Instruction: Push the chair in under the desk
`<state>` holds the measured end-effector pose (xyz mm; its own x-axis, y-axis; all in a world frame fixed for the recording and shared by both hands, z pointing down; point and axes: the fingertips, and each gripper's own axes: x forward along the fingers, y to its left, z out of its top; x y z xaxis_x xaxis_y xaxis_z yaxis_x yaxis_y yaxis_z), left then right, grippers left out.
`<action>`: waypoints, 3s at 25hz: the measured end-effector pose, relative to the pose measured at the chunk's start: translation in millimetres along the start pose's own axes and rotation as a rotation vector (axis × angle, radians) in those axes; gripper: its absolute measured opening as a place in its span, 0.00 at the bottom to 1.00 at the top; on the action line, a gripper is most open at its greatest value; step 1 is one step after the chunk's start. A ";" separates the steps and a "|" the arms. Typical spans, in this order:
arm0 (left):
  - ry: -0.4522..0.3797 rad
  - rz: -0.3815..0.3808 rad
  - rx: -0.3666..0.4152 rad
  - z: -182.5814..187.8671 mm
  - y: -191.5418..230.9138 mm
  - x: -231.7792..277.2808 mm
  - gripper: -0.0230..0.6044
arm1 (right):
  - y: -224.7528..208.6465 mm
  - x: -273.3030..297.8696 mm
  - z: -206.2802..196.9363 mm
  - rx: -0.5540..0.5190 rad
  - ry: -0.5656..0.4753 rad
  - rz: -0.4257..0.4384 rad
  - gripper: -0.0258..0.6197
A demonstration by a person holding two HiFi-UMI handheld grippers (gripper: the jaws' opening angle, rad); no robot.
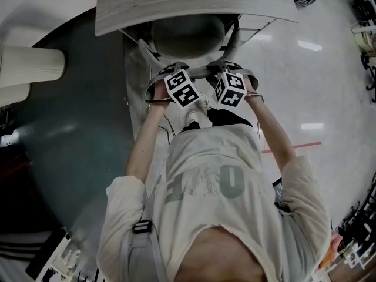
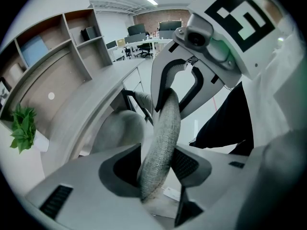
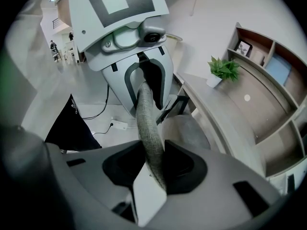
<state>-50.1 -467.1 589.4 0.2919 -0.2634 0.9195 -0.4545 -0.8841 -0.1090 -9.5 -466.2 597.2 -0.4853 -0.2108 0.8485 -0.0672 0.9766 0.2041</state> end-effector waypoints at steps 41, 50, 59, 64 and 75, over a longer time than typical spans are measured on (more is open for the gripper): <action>-0.494 0.190 -0.266 72.8 51.1 -147.4 0.27 | -89.5 -158.9 99.1 0.291 -0.414 -0.382 0.13; -0.972 0.573 -0.407 102.4 78.5 -291.8 0.06 | -116.5 -290.6 158.5 0.400 -0.824 -0.686 0.09; -1.110 0.699 -0.537 84.3 75.4 -317.3 0.06 | -102.9 -294.8 153.5 0.460 -0.836 -0.766 0.07; -1.102 0.723 -0.533 83.8 72.5 -320.3 0.06 | -102.7 -289.8 149.8 0.476 -0.823 -0.748 0.07; -1.084 0.713 -0.569 77.0 74.0 -312.2 0.06 | -106.9 -283.8 138.0 0.493 -0.805 -0.750 0.07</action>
<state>-110.1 -480.0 265.2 0.2328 -0.9718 -0.0372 -0.9725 -0.2323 -0.0158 15.1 -504.9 267.2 -0.5759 -0.8174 0.0150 -0.8058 0.5707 0.1583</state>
